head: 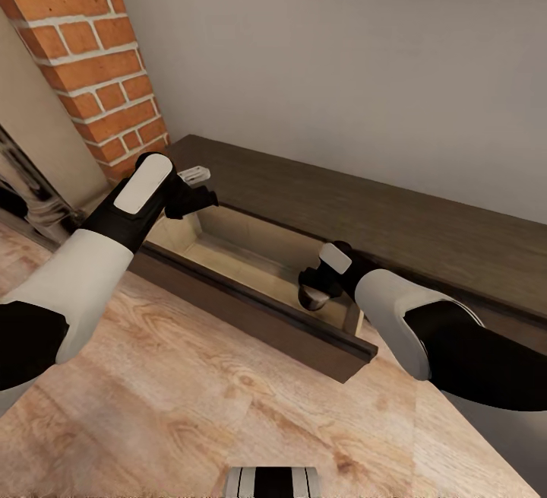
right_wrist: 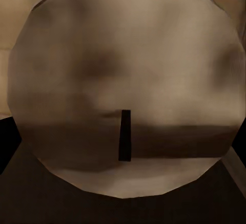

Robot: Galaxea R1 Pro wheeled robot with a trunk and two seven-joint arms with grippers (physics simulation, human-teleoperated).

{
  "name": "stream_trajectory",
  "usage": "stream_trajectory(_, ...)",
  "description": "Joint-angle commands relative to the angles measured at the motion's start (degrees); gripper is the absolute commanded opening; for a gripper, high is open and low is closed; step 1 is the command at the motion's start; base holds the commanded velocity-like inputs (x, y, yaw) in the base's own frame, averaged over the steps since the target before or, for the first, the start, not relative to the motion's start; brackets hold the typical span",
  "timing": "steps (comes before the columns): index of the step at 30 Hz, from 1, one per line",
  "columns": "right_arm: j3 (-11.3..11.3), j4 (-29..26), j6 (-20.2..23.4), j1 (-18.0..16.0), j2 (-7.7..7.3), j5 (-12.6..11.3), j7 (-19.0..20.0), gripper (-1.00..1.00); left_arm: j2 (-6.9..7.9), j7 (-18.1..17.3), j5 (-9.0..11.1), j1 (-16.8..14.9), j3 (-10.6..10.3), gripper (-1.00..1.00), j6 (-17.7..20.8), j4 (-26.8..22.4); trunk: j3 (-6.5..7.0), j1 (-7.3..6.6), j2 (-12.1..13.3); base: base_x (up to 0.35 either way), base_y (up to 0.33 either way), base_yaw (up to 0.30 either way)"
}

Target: Place each of the two pumpkins and all three candles from the living room inside a cabinet in the living room (use any cabinet), then make sure every cabinet is closed, and position the cauldron so it is next to a table in the living room.

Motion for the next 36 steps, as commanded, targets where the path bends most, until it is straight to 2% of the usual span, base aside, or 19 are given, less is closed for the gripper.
stream_trajectory(1,0.5,-0.1,0.2,0.0,0.0,-0.6,-0.4,-1.0,0.09,0.5,0.5,-0.1,-0.2,1.0,0.0,-0.1,-0.27,0.01,0.0,0.0,0.0,0.0)
stream_trajectory(7,0.5,-0.1,-0.4,0.0,0.0,-0.6,-0.3,-1.0,0.07,0.5,0.5,-0.1,-0.2,1.0,0.0,-0.1,-1.6,0.16,-0.1,0.0,0.0,0.0)
stream_trajectory(14,0.5,-0.1,-0.5,0.0,0.0,-0.5,0.0,-1.0,0.1,0.4,0.5,-0.1,-0.2,1.0,0.0,-0.1,-1.6,0.16,-0.1,0.0,0.0,0.0)
stream_trajectory(18,0.6,-0.1,-0.5,0.5,0.0,-0.5,2.0,-1.0,0.09,0.4,0.5,-0.1,-0.2,1.0,0.0,-0.1,-1.6,0.16,-0.1,0.0,0.0,0.0)
stream_trajectory(21,0.6,-0.1,-0.5,0.7,0.0,0.7,2.6,-1.0,0.13,0.4,0.5,-0.1,-0.2,1.0,0.0,-0.1,-1.6,0.16,-0.1,0.0,0.0,0.0)
stream_trajectory(26,0.6,0.2,-0.5,0.8,0.0,2.8,2.7,-1.0,0.1,0.5,0.5,0.0,-0.2,1.0,0.0,-0.1,-2.71,0.29,-0.2,0.0,0.0,0.0)
stream_trajectory(31,0.6,0.4,-0.5,0.8,0.0,3.1,2.7,-1.0,0.08,0.5,0.5,0.0,-0.2,1.0,0.0,-0.1,-3.82,0.42,-0.3,0.0,0.0,0.0)
stream_trajectory(36,0.6,0.4,-0.5,0.8,0.0,3.1,2.7,-1.0,0.07,0.5,0.5,-0.1,-0.2,1.0,0.0,-0.1,-3.82,0.42,-0.3,0.0,0.0,0.0)
